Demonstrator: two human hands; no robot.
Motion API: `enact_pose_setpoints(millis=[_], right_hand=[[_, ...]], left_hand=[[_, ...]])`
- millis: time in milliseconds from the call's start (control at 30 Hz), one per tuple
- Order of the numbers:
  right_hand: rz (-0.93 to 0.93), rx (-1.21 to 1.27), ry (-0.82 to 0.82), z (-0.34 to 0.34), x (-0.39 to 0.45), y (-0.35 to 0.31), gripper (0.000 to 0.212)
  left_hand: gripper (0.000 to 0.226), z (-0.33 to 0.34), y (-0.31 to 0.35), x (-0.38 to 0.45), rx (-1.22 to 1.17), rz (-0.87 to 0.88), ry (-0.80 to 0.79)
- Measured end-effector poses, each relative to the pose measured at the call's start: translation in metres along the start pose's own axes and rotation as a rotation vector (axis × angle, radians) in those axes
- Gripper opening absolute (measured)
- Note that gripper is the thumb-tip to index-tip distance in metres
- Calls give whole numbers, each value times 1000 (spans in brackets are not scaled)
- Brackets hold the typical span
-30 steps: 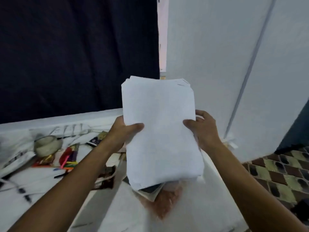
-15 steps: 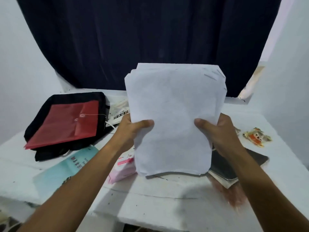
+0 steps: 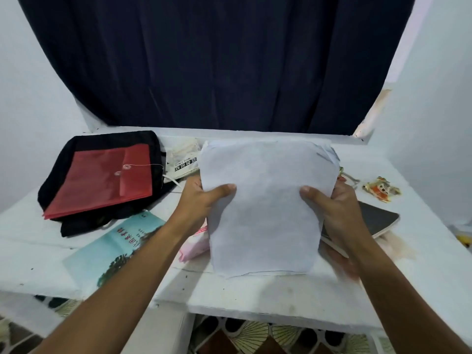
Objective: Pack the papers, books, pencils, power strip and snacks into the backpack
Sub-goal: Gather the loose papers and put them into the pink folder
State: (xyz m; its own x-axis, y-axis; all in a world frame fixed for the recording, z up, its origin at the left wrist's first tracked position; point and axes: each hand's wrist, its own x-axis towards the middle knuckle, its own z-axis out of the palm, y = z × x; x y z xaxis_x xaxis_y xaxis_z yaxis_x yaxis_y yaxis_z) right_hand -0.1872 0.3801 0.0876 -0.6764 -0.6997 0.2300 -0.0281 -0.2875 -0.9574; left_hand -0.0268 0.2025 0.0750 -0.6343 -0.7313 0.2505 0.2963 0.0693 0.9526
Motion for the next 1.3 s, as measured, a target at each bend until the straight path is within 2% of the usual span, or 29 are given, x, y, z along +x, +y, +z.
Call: enact_pose_setpoints(millis=[100,233,333,433,500,733,933,1067,1133,1167,1233,1300], right_hand=[[-32,6,5,2,0,-3,15],[93,-44,-23,1,1,16,23],[109,-153,14,3,5,25,16],[70,-145,34,5,13,13,14],[50,-146,-6,3,17,6,15],[184,-100,-103,0,16,33,22],[131,-132,-215,-2,73,26,21],[216,-11,-344,11,115,38,27],[259,47,-426,27,131,53,55],[288,65,-450,38,137,59,59],[320,76,-477,62,146,68,43],[337,66,-481,92,153,72,26]], left_hand=[[24,-2,3,4,29,54,8],[28,-4,-11,2,63,-20,-2],[25,-1,-11,5,93,-43,5],[22,0,1,15,106,-12,-22],[24,-3,3,19,73,-5,-37],[23,-16,-25,18,115,-137,-59],[27,-13,1,62,12,-139,-65],[30,-35,5,81,-20,-152,42],[34,-55,5,83,-41,-174,128],[39,-66,6,83,-44,-187,165],[44,-89,9,82,-33,-205,221],[40,-111,16,81,1,-226,280]])
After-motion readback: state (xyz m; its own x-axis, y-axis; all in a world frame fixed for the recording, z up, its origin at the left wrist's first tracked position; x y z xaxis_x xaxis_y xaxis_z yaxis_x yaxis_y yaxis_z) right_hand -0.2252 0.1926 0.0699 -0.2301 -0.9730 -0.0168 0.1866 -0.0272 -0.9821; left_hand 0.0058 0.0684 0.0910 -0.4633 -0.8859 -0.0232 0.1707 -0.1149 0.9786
